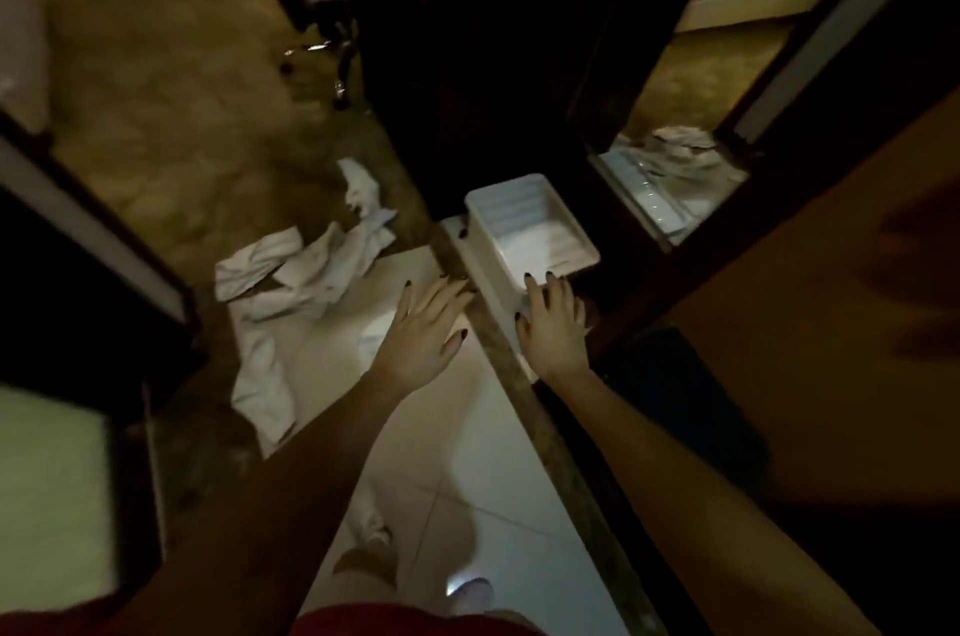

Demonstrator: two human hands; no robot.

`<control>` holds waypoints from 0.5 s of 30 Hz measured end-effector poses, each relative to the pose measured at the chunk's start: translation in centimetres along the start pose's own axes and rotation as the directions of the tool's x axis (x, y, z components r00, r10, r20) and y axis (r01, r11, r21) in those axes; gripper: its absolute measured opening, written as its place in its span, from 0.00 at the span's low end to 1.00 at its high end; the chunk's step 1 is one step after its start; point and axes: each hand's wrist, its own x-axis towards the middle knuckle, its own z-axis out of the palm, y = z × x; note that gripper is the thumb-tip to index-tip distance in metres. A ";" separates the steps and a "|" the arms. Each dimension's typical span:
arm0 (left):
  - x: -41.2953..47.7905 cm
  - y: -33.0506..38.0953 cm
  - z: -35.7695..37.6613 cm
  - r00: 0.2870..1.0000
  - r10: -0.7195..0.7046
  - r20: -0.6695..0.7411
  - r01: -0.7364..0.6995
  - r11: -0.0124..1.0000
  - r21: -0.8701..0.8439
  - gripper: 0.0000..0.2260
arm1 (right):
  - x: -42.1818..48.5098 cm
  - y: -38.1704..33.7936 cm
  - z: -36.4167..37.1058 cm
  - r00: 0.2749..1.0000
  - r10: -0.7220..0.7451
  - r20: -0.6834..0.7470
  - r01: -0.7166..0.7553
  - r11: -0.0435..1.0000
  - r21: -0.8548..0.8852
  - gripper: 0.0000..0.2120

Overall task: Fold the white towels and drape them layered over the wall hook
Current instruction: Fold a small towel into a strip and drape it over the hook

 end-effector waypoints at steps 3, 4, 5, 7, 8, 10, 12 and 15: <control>-2.5 -6.8 0.0 0.990 -0.134 0.050 0.132 0.991 0.035 0.25 | 3.2 -5.4 4.1 0.993 -0.036 0.108 0.037 0.999 -0.008 0.28; -3.0 -8.9 0.0 0.984 -0.154 0.086 0.150 0.987 0.051 0.26 | 4.2 -7.0 5.5 0.989 -0.060 0.134 0.064 0.998 -0.024 0.28; -3.3 -11.0 0.1 0.978 -0.155 0.137 0.144 0.986 0.085 0.26 | 5.1 -8.4 6.8 0.983 -0.087 0.160 0.095 0.995 -0.041 0.28; -3.4 -14.6 0.6 0.962 -0.123 0.245 0.087 0.985 0.151 0.26 | 7.0 -10.6 9.0 0.970 -0.137 0.199 0.146 0.989 -0.032 0.28; -3.4 -16.5 1.1 0.951 -0.113 0.289 0.066 0.983 0.170 0.26 | 8.1 -11.7 10.3 0.963 -0.161 0.215 0.169 0.985 -0.022 0.28; -3.1 -19.9 2.4 0.928 -0.151 0.340 0.091 0.979 0.185 0.26 | 10.4 -13.6 13.0 0.950 -0.188 0.249 0.197 0.980 -0.009 0.28; -2.7 -22.8 4.5 0.906 -0.219 0.362 0.154 0.968 0.200 0.25 | 12.7 -14.7 15.9 0.939 -0.187 0.289 0.184 0.982 0.037 0.27; -1.6 -26.8 8.8 0.871 -0.262 0.416 0.190 0.960 0.206 0.26 | 16.5 -14.7 21.5 0.928 -0.168 0.332 0.159 0.986 0.055 0.27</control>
